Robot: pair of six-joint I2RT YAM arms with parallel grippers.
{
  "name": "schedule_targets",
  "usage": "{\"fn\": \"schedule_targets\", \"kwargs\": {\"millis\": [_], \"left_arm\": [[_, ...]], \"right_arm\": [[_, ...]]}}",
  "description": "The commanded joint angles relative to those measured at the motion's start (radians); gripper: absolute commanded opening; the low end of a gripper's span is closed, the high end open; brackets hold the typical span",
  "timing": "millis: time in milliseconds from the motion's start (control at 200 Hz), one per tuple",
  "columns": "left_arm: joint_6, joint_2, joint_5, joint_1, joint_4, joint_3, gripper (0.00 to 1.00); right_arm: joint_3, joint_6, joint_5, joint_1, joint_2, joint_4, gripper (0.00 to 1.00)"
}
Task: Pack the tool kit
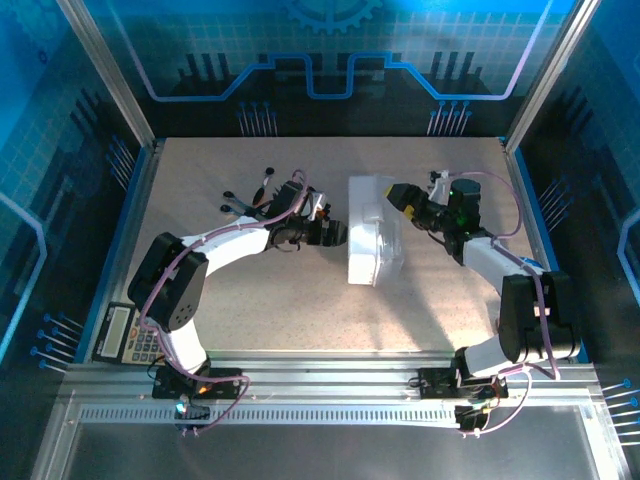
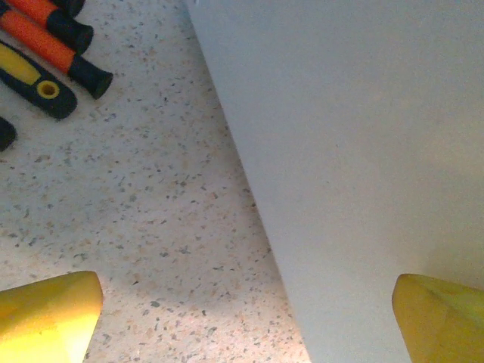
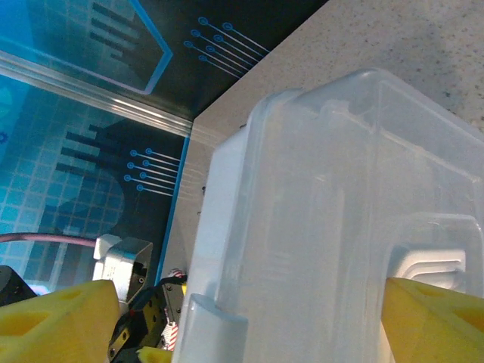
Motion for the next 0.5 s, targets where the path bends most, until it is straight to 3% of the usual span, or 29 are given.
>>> {"fn": "schedule_targets", "kwargs": {"millis": [0,495], "left_arm": [[0.009,-0.032,-0.042,0.002,-0.047,-0.001,0.99],[0.033,-0.079,-0.157,0.058,-0.202,0.036,0.99]], "right_arm": [[0.055,-0.063,-0.003,0.024,-0.028,-0.064,0.90],[0.174,-0.321,0.089,0.033,-0.065,-0.439,1.00]]}}
